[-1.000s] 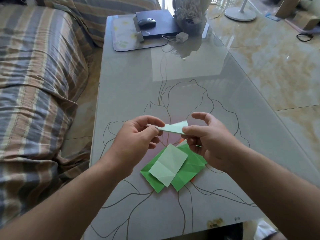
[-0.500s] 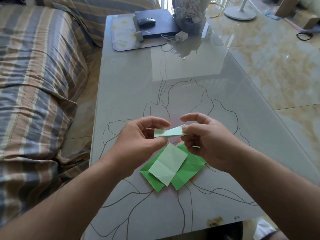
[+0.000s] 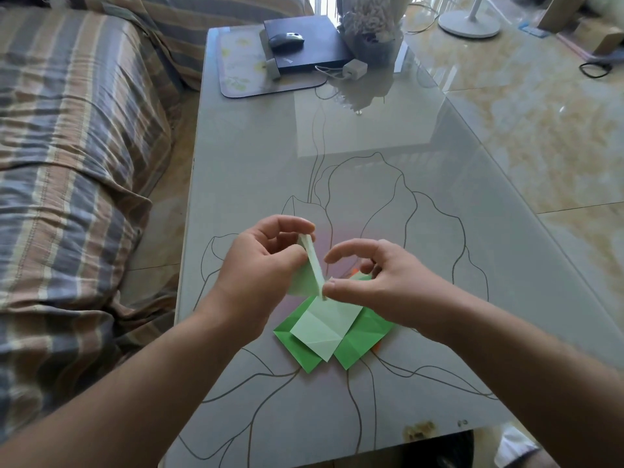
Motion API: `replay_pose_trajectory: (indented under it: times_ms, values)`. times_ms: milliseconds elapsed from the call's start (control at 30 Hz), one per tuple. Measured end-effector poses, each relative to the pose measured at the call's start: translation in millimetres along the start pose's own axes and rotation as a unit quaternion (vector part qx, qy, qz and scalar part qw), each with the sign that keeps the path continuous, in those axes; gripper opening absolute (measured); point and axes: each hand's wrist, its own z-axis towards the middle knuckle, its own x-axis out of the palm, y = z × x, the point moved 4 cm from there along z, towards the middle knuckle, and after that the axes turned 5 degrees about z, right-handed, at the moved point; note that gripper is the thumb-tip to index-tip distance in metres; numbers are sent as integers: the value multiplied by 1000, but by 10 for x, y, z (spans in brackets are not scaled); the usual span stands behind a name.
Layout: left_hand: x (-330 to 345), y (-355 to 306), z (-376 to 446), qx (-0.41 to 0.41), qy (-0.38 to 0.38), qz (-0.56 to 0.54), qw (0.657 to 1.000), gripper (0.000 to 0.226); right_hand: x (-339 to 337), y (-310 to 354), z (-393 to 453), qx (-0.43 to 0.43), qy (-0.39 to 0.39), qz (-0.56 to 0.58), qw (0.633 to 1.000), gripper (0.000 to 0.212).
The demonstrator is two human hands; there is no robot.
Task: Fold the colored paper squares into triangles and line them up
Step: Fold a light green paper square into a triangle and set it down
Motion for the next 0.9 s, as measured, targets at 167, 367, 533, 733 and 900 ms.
replay_pose_trajectory:
  times_ms: [167,367,533,733,900]
  values:
    - [-18,-63,-71,109,-23,174,978,44,72,52,-33,-4,43,47,998,51]
    - [50,-153,-117,187,47,276,942,55,117,33,-11,19,116,169,979,44]
    - [41,-96,-78,85,170,171,967,65,39,-10,13,32,109,187,976,56]
    - [45,-78,-82,72,154,130,977,46,80,-16,-19,57,160,276,946,59]
    - [168,96,-128,-10,120,31,992,44,32,-13,44,54,46,381,922,50]
